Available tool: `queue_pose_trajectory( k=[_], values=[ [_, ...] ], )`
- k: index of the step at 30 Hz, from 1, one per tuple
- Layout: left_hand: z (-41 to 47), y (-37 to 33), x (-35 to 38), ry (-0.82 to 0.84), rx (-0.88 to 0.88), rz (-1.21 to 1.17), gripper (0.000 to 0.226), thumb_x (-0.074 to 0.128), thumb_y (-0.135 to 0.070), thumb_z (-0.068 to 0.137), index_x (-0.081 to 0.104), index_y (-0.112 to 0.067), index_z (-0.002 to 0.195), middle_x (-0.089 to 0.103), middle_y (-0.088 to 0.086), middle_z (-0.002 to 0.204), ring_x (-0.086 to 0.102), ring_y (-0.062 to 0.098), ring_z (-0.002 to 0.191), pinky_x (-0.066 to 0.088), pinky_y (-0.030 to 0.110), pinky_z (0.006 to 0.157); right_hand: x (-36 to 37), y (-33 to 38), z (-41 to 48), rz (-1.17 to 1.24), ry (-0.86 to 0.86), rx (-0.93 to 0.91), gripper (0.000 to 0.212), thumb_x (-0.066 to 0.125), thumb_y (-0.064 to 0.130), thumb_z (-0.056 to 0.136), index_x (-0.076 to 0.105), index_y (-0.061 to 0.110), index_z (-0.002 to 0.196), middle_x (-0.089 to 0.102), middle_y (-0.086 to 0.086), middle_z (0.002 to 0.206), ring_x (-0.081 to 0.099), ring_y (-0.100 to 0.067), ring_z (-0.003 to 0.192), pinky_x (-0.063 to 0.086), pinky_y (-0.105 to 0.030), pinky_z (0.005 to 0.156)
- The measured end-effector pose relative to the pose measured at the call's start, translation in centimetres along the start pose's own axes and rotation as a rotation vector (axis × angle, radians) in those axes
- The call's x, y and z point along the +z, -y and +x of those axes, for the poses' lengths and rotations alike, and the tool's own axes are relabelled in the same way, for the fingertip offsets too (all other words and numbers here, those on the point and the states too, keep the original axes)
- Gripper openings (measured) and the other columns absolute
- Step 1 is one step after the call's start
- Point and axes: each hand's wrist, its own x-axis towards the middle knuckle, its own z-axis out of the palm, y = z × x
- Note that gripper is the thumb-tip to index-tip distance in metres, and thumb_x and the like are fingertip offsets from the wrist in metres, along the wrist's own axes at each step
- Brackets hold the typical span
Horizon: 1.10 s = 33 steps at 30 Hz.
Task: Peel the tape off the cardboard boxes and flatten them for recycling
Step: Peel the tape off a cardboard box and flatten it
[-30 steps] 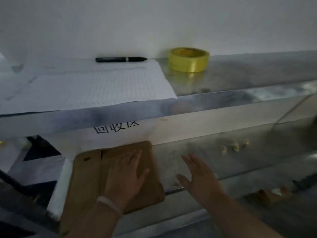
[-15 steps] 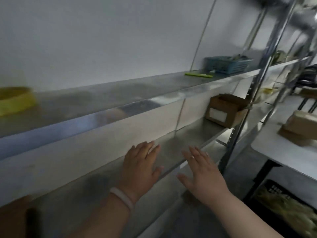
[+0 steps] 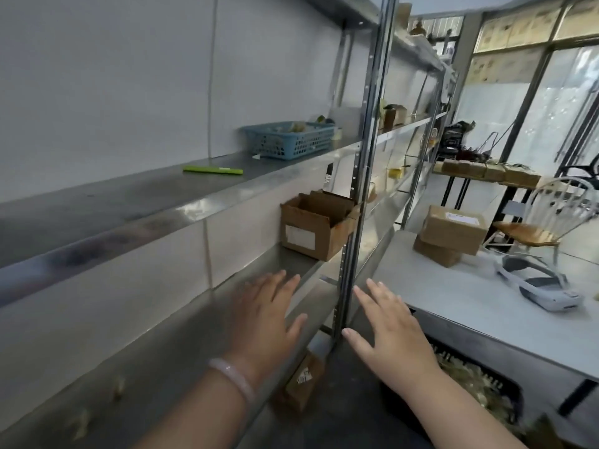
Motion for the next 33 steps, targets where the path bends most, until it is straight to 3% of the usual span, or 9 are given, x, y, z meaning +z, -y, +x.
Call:
queue_pose_trajectory(
  k=[7, 13, 22, 25, 27, 30, 33],
  values=[
    [8.8, 0.6, 7.8, 0.045, 0.029, -0.039, 0.069, 0.036, -0.066, 0.087, 0.019, -0.038, 0.147, 0.026, -0.007, 0.154, 0.023, 0.016, 0.141, 0.024, 0.041, 0.115, 3.3, -5.8, 7.6, -0.021, 0.006, 0.073, 0.075, 0.034, 0.068, 0.088, 0.008, 0.038, 0.152, 0.004, 0.010, 0.162, -0.002, -0.010, 0.148, 0.003, -0.036, 0.121],
    [17.3, 2.2, 13.4, 0.072, 0.078, -0.044, 0.068, 0.026, -0.068, 0.086, 0.029, -0.034, 0.145, 0.037, -0.004, 0.150, 0.032, 0.019, 0.138, 0.030, 0.043, 0.112, 6.3, -9.4, 15.6, -0.036, 0.042, 0.099, 0.076, 0.037, 0.067, 0.088, 0.010, 0.038, 0.152, 0.003, 0.010, 0.162, 0.000, -0.011, 0.148, -0.001, -0.033, 0.118],
    [25.2, 3.4, 20.1, 0.105, 0.059, -0.104, 0.064, 0.030, -0.068, 0.089, 0.029, -0.036, 0.144, 0.037, -0.008, 0.148, 0.033, 0.012, 0.136, 0.033, 0.035, 0.108, 11.0, -14.5, 24.8, 0.044, 0.143, 0.130, 0.076, 0.045, 0.062, 0.089, 0.010, 0.038, 0.153, 0.006, 0.011, 0.162, 0.005, -0.011, 0.149, 0.009, -0.033, 0.119],
    [26.6, 3.6, 22.2, 0.115, 0.002, -0.134, 0.066, 0.035, -0.070, 0.088, 0.031, -0.036, 0.144, 0.037, -0.008, 0.148, 0.035, 0.012, 0.134, 0.033, 0.031, 0.105, 12.4, -16.3, 28.2, 0.114, 0.151, 0.148, 0.076, 0.047, 0.060, 0.091, 0.009, 0.037, 0.153, 0.007, 0.012, 0.162, 0.008, -0.011, 0.148, 0.009, -0.032, 0.118],
    [27.8, 3.7, 23.8, 0.154, -0.072, -0.191, 0.069, 0.038, -0.069, 0.087, 0.023, -0.037, 0.147, 0.028, -0.011, 0.151, 0.028, 0.009, 0.137, 0.030, 0.029, 0.107, 13.2, -17.5, 30.5, 0.162, 0.162, 0.156, 0.075, 0.046, 0.060, 0.092, 0.007, 0.039, 0.152, 0.009, 0.013, 0.161, 0.014, -0.013, 0.148, 0.014, -0.032, 0.117],
    [29.7, 3.6, 26.2, 0.201, -0.271, -0.358, 0.077, 0.047, -0.062, 0.088, 0.015, -0.032, 0.151, 0.018, -0.012, 0.156, 0.019, 0.008, 0.141, 0.022, 0.024, 0.109, 14.2, -19.9, 34.4, 0.265, 0.208, 0.183, 0.075, 0.050, 0.053, 0.093, 0.006, 0.040, 0.152, 0.015, 0.012, 0.160, 0.025, -0.017, 0.145, 0.026, -0.036, 0.116],
    [31.4, 2.7, 28.3, 0.225, -0.455, -0.491, 0.084, 0.056, -0.056, 0.087, 0.012, -0.028, 0.152, 0.017, -0.008, 0.157, 0.019, 0.011, 0.142, 0.023, 0.024, 0.110, 15.3, -22.8, 38.4, 0.374, 0.316, 0.234, 0.073, 0.055, 0.044, 0.094, 0.010, 0.040, 0.151, 0.022, 0.007, 0.159, 0.033, -0.020, 0.142, 0.031, -0.036, 0.113]
  ],
)
